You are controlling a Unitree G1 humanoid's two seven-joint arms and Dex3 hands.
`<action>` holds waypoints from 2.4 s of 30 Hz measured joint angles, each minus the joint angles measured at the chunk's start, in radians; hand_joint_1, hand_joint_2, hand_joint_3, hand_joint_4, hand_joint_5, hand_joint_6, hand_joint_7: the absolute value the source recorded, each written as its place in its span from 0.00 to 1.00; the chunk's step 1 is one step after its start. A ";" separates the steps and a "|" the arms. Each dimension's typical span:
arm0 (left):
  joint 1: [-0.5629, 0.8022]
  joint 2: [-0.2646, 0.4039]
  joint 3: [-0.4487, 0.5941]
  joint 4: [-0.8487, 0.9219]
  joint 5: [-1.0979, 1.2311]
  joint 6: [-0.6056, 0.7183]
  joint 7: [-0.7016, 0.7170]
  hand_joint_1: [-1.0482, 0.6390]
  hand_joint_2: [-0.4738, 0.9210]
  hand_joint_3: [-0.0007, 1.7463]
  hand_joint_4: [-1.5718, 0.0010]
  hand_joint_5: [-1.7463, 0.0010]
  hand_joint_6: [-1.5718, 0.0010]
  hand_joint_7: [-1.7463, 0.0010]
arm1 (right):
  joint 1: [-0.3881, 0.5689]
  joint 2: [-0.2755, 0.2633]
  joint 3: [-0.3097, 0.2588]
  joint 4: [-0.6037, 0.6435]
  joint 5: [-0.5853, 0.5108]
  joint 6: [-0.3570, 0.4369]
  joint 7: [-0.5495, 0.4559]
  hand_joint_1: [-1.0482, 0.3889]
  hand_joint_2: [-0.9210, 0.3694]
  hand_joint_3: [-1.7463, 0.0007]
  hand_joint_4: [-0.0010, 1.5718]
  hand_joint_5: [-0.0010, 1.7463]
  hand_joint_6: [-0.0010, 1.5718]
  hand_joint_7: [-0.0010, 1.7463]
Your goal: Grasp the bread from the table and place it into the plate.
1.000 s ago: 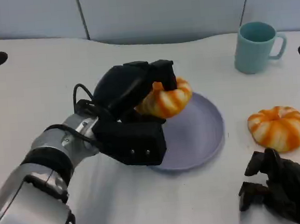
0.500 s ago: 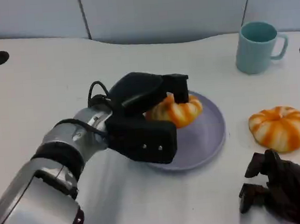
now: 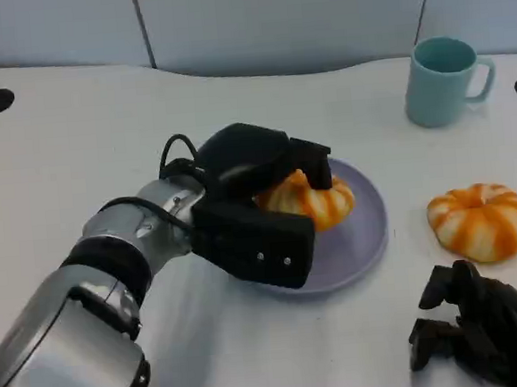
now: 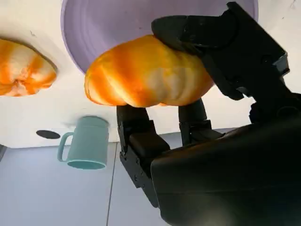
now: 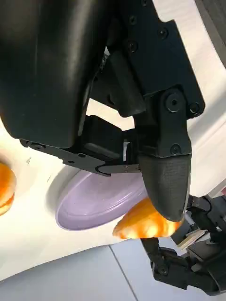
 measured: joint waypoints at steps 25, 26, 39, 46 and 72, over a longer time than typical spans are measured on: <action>-0.014 0.035 0.032 -0.018 -0.058 0.068 -0.245 0.15 1.00 0.16 0.98 0.80 0.86 0.98 | -0.001 0.001 -0.004 0.007 0.004 -0.006 0.009 0.41 0.00 0.76 0.80 0.64 0.73 0.59; -0.003 0.041 0.063 -0.025 -0.095 0.046 -0.253 0.16 1.00 0.16 0.99 0.80 0.86 0.99 | -0.001 0.001 -0.003 0.007 0.004 -0.006 0.009 0.41 0.00 0.76 0.80 0.64 0.73 0.59; 0.236 0.050 0.514 -0.130 -0.713 0.020 -0.791 0.17 1.00 0.15 0.96 0.76 0.86 0.99 | -0.004 0.000 -0.009 0.011 0.004 -0.003 0.009 0.40 0.00 0.76 0.80 0.64 0.74 0.58; 0.394 0.010 0.659 -0.276 -0.948 0.098 -0.964 0.24 1.00 0.11 0.80 0.69 0.77 0.97 | -0.009 0.000 -0.009 0.027 0.002 -0.019 0.026 0.41 0.00 0.74 0.80 0.64 0.73 0.58; 0.955 -0.145 0.789 -1.001 -1.258 0.711 -0.713 0.41 0.96 0.26 0.57 0.21 0.62 0.40 | -0.011 0.004 -0.007 0.027 -0.004 -0.020 0.010 0.41 0.00 0.75 0.81 0.64 0.74 0.59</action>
